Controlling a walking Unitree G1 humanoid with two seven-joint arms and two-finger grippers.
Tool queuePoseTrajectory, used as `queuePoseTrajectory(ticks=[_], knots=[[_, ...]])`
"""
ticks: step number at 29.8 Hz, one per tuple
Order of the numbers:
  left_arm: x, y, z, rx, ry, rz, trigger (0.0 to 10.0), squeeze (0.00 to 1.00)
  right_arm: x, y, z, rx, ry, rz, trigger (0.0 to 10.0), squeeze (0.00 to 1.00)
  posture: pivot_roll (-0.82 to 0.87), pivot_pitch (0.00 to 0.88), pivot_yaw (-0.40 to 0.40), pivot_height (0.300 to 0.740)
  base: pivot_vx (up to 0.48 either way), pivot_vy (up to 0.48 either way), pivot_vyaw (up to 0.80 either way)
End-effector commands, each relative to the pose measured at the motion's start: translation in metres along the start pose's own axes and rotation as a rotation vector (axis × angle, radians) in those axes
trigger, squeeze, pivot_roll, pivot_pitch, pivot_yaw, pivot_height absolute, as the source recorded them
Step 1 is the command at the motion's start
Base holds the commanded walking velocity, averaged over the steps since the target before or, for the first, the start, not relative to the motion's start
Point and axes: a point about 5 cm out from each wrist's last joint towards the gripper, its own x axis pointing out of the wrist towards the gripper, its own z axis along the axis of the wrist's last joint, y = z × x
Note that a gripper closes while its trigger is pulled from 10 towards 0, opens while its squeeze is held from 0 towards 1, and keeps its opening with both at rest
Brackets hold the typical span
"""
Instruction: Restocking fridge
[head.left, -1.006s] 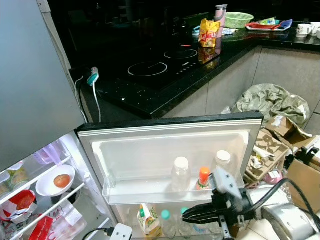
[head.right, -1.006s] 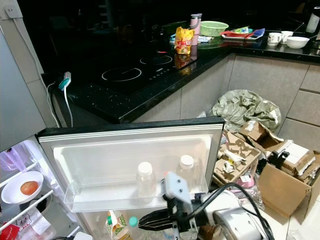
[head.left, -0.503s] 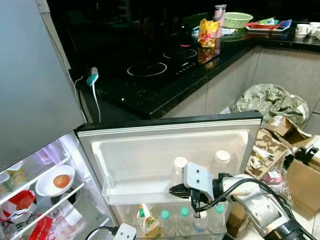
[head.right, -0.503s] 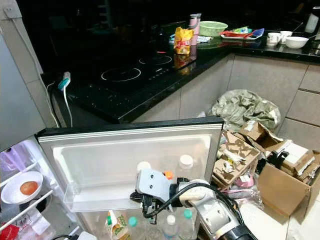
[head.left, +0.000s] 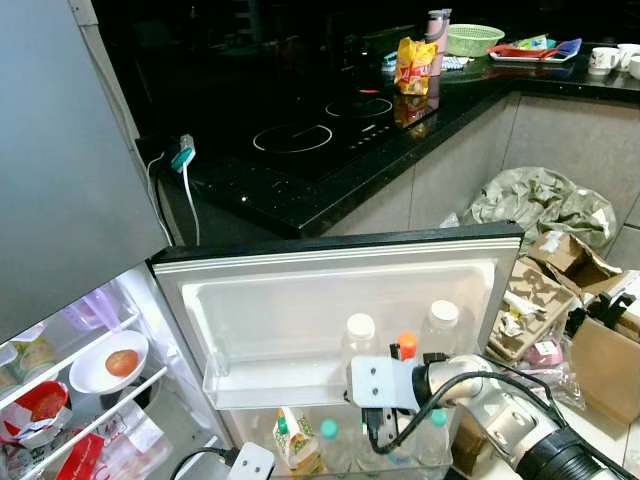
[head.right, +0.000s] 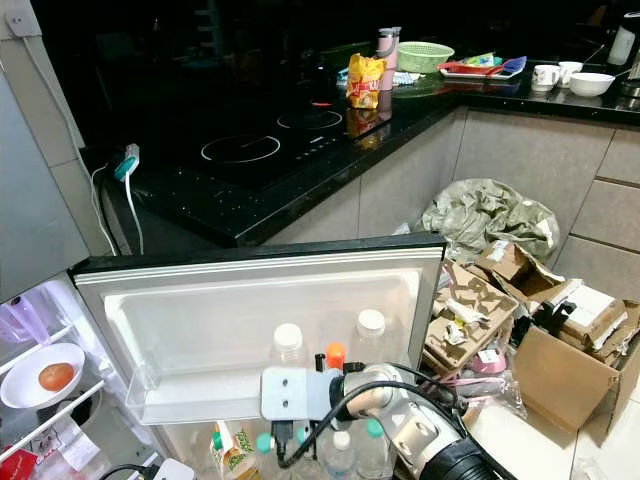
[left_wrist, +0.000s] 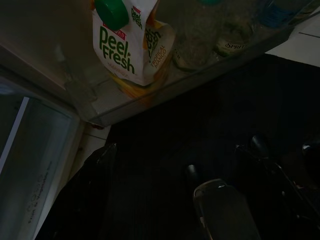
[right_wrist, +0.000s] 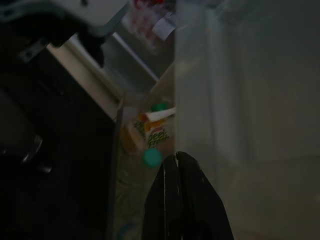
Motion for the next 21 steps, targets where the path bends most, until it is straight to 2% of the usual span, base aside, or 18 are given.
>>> queuePoseTrajectory(ticks=[1,5,12,16,21], knots=[[-0.004,0.001,-0.008,0.003,0.022,0.000,10.0,0.00,0.003,0.005,-0.002,-0.024,0.010,0.033,10.0,0.00,-0.05,0.120,0.054,0.740,0.000,0.000,0.00],[-0.004,0.001,-0.008,0.003,0.025,-0.001,10.0,0.00,0.003,0.011,0.000,0.018,-0.034,0.078,10.0,0.00,-0.05,0.120,0.056,0.740,0.000,0.000,0.00],[-0.004,0.002,-0.008,0.005,0.026,-0.002,10.0,0.00,0.003,0.002,0.005,0.024,-0.075,0.001,10.0,0.00,-0.05,0.120,0.059,0.740,0.000,0.000,0.00],[-0.004,0.003,-0.007,0.009,0.028,-0.003,10.0,0.00,-0.006,-0.023,0.005,-0.031,-0.041,-0.140,10.0,0.00,-0.05,0.119,0.061,0.740,0.000,0.000,0.00],[-0.003,0.002,-0.007,0.008,0.028,-0.004,10.0,0.00,-0.013,-0.033,0.000,-0.073,0.013,-0.189,10.0,0.00,-0.05,0.118,0.060,0.740,0.000,0.000,0.00]])
